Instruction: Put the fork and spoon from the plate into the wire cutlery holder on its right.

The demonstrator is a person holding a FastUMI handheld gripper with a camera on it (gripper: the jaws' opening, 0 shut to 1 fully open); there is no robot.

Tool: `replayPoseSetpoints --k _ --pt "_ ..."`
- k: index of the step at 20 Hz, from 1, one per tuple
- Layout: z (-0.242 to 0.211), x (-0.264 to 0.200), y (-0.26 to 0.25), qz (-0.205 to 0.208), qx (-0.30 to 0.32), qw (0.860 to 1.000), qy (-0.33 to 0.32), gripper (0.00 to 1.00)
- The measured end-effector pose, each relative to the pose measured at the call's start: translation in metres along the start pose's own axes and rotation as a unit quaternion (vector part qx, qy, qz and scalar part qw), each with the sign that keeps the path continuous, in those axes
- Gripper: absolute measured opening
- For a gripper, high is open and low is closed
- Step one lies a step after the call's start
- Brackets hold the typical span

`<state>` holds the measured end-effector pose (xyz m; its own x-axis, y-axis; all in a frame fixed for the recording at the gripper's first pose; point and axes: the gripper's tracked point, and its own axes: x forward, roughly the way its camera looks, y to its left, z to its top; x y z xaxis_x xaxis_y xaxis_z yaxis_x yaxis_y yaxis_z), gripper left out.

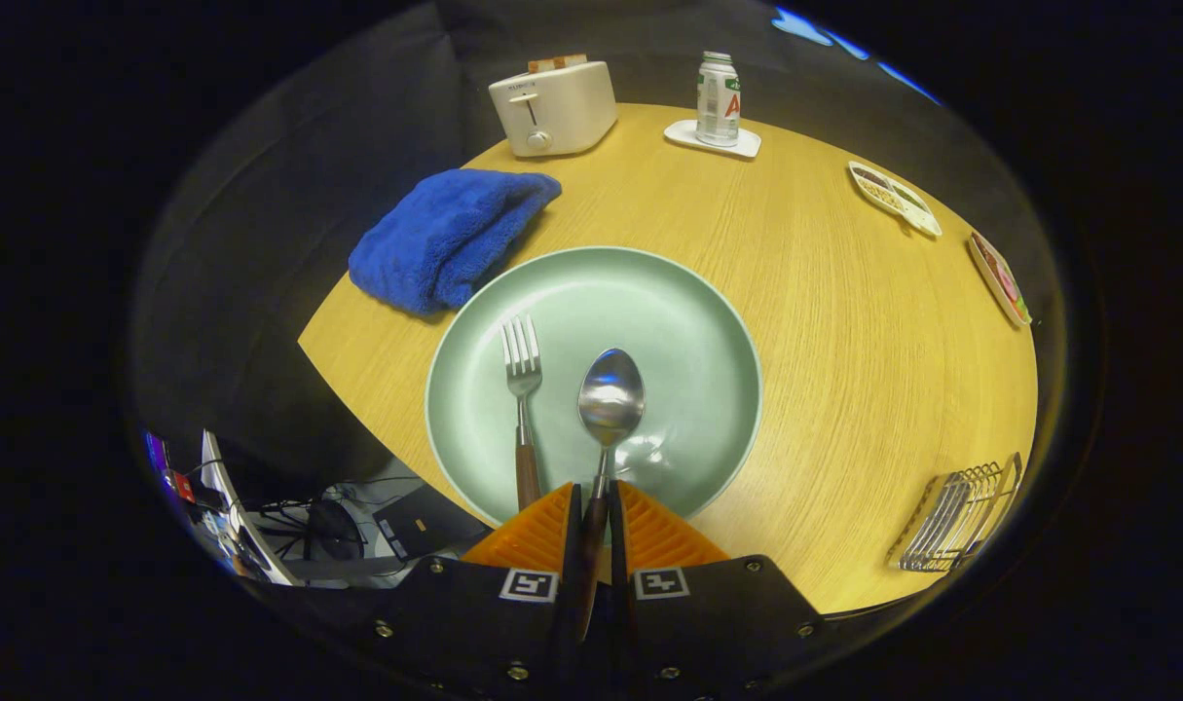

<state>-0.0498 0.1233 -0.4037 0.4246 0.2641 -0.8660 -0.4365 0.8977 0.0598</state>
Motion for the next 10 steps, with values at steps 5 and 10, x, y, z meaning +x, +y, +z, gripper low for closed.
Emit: replayPoseSetpoints --k 5,10 --pt "0.007 0.002 -0.001 0.001 0.029 1.0 -0.008 0.05" --pt "0.016 -0.007 0.0 0.024 0.08 0.996 -0.028 0.05"
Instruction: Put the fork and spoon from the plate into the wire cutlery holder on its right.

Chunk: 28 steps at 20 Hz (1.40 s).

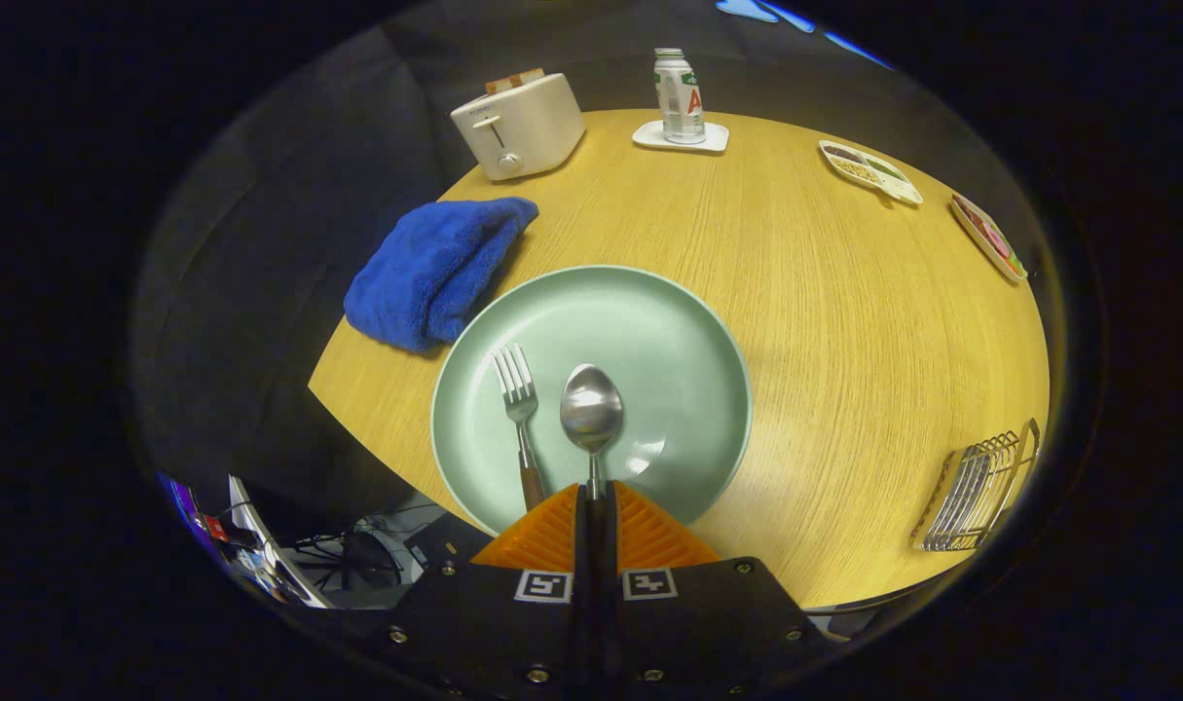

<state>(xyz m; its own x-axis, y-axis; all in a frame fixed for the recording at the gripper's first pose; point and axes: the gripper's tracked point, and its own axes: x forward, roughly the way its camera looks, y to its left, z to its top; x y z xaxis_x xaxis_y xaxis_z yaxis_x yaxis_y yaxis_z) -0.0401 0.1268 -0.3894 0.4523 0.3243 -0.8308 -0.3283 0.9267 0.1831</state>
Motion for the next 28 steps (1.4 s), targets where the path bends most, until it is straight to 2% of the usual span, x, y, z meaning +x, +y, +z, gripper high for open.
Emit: replayPoseSetpoints --k 3,8,14,20,23,28 --pt "0.008 -0.008 -0.003 0.004 0.022 1.0 -0.02 0.0" --pt "0.022 -0.024 -0.01 0.014 0.072 0.996 -0.048 0.01" --pt "0.054 -0.084 -0.055 -0.002 0.171 0.977 -0.126 0.0" --pt "0.049 -0.168 -0.151 -0.08 0.245 0.945 -0.201 0.0" --pt "0.021 -0.19 -0.191 -0.124 0.278 0.931 -0.2 0.0" --pt "-0.024 -0.202 -0.214 -0.154 0.319 0.919 -0.175 0.0"
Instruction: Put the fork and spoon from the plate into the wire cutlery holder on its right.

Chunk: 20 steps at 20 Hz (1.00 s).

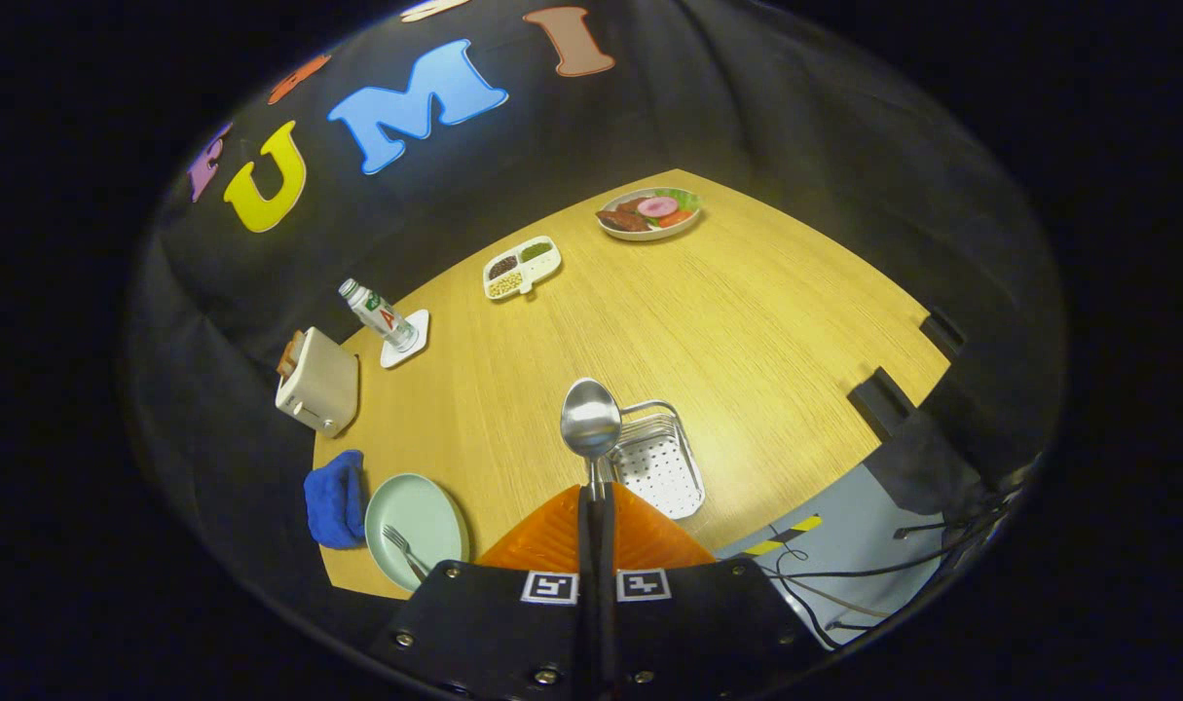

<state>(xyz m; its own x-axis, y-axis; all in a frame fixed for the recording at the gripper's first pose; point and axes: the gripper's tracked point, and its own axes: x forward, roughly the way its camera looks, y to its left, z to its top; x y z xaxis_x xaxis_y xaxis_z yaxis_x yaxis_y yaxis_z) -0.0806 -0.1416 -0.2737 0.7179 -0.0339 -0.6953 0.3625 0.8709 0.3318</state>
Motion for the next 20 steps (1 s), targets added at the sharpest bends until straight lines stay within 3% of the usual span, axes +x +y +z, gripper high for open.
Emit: replayPoseSetpoints --k 9,13,20 --pt "-0.022 0.017 -0.02 -0.051 0.007 0.997 0.063 0.01" --pt "-0.001 0.014 -0.013 -0.041 0.024 0.998 0.04 0.13" --pt "0.021 -0.005 -0.003 -0.043 -0.016 0.999 -0.01 0.14"
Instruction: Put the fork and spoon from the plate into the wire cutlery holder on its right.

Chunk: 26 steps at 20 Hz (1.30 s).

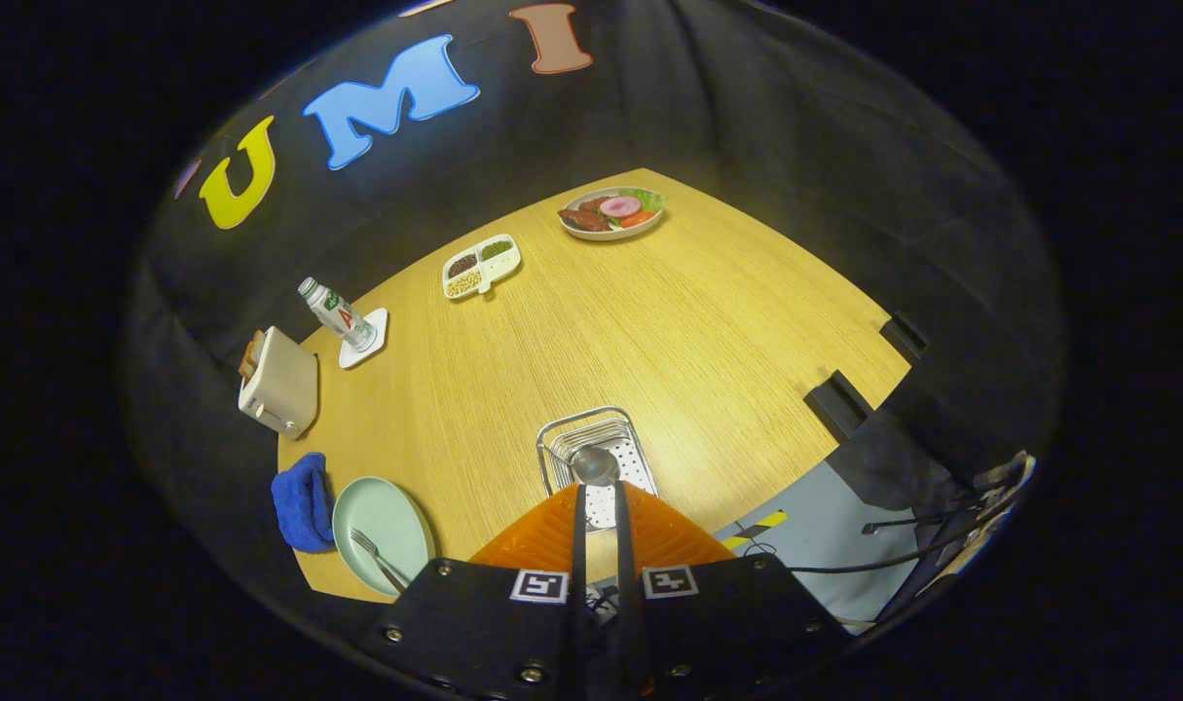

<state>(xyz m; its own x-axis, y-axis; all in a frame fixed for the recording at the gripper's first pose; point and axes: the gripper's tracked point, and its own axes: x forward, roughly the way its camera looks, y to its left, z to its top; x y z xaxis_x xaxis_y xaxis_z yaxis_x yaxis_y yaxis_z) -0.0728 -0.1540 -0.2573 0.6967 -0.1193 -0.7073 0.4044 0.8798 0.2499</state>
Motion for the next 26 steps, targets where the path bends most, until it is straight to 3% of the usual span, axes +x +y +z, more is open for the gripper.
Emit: replayPoseSetpoints --k 7,13,20,26 --pt "-0.005 -0.017 0.039 0.025 -0.041 0.999 -0.016 0.14" --pt "-0.027 -0.014 0.09 0.067 -0.095 0.993 0.007 0.14" --pt "-0.053 -0.004 0.16 0.126 -0.165 0.977 0.043 0.14" --pt "-0.088 0.009 0.217 0.17 -0.224 0.956 0.086 0.14"
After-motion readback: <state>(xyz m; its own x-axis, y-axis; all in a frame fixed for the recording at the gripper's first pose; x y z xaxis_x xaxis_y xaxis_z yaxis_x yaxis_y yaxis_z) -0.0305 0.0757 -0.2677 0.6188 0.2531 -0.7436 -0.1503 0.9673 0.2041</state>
